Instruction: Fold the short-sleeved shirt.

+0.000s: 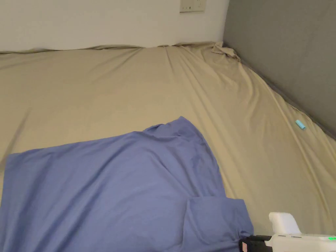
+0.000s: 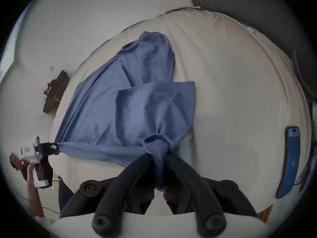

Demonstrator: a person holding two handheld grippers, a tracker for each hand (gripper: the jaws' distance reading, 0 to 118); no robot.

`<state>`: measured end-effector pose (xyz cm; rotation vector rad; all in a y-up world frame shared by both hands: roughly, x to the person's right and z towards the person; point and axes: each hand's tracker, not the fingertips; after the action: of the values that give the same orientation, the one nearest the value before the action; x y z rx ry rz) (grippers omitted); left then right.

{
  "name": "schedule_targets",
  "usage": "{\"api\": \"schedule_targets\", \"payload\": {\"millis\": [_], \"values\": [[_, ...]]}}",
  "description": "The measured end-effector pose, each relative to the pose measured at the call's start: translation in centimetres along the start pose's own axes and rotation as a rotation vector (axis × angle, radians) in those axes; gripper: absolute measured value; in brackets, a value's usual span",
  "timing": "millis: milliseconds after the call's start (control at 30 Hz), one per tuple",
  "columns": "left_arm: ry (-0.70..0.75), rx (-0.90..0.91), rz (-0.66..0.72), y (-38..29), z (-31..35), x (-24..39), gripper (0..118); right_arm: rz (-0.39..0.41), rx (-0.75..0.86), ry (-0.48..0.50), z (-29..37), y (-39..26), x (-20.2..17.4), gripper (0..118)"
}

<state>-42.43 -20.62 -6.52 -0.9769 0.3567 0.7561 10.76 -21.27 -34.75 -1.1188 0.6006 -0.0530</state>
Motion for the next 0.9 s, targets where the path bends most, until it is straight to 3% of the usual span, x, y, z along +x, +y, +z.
{"api": "schedule_targets", "payload": {"millis": [100,633,800,900], "values": [[-0.012,-0.011,-0.022,-0.4,1.2,0.1,15,0.076,0.008,-0.005,2.3,0.1,-1.4,7],[-0.051,-0.069,0.036,-3.2,5.6,-0.1,15,0.202,-0.073,-0.035,8.6,-0.5,-5.1,7],[-0.103,-0.029,0.146,-0.1,4.3,-0.8,15,0.229,-0.065,-0.021,6.1,5.1,-5.7,7],[-0.144,0.011,0.194,2.8,2.8,-0.5,15,0.179,-0.058,0.015,2.8,10.0,-5.0,7]]}}
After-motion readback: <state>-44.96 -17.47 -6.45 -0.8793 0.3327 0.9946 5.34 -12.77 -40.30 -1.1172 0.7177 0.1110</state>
